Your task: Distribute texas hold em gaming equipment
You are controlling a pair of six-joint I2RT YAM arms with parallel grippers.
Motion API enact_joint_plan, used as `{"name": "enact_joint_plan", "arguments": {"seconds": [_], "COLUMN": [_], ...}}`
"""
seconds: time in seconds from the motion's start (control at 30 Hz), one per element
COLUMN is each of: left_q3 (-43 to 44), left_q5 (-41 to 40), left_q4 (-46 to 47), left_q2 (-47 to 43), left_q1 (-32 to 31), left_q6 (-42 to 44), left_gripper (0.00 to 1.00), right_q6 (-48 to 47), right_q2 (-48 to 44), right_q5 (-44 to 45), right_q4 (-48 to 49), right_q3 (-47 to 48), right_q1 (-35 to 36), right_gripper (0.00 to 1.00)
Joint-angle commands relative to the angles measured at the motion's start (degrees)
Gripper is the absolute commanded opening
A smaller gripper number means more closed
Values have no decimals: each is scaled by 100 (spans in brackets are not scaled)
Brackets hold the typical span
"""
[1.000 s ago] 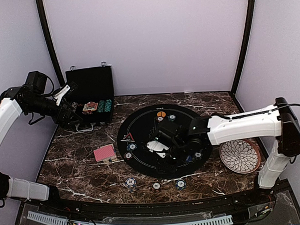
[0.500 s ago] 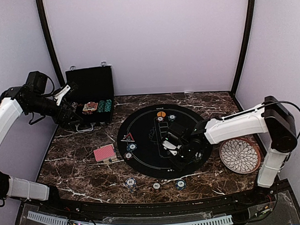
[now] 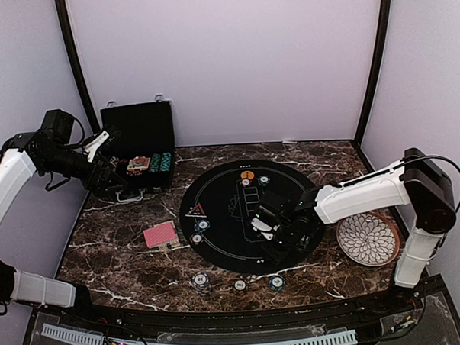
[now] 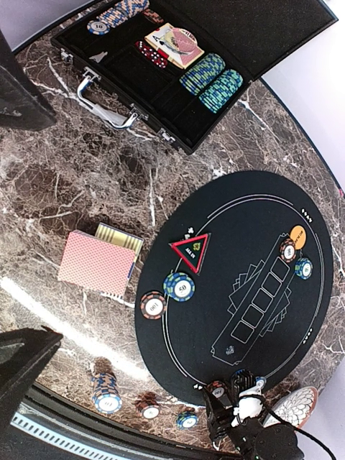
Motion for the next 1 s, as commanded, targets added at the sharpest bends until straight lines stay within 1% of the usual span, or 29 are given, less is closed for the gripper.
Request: {"name": "enact_joint_plan", "arguments": {"seconds": [0.0,0.17,0.23,0.5,0.6,0.67,0.8,0.97], "left_q3": [113,118,109,128,147,164,200,201], "left_q5": [81,103,100,89,95,99,115,160], "left_q4": [-97,-97,-106,-119,-128,-137,-157,-191], "left_q2": [-20,-21,-21,2,6,7,2,-15], "left_q1": [-30,-30,-30,-30,-30,-30,-30,-30], "left_q6": [52,35,36,43,37,32,20,2], "left_gripper": [99,99,99,99,99,99,99,99], "right_q6": [55,0,-28,-83,-118,-137,-276,-608], "right_q2": [-29,-140,-159,-420,-397,-283,25,602], "right_q5": [78,149,181,254,314,290,99,-282], "right_q4": [58,-135,-261,-661,-825,-890,-926,-992], "right_q3": [-27,224,359,1088,1519,1809,2333,3111], "right_q1": [-62,-62,-62,96,367,559,909,1198], "right_gripper": [43,48,52,54,58,62,74,80]}}
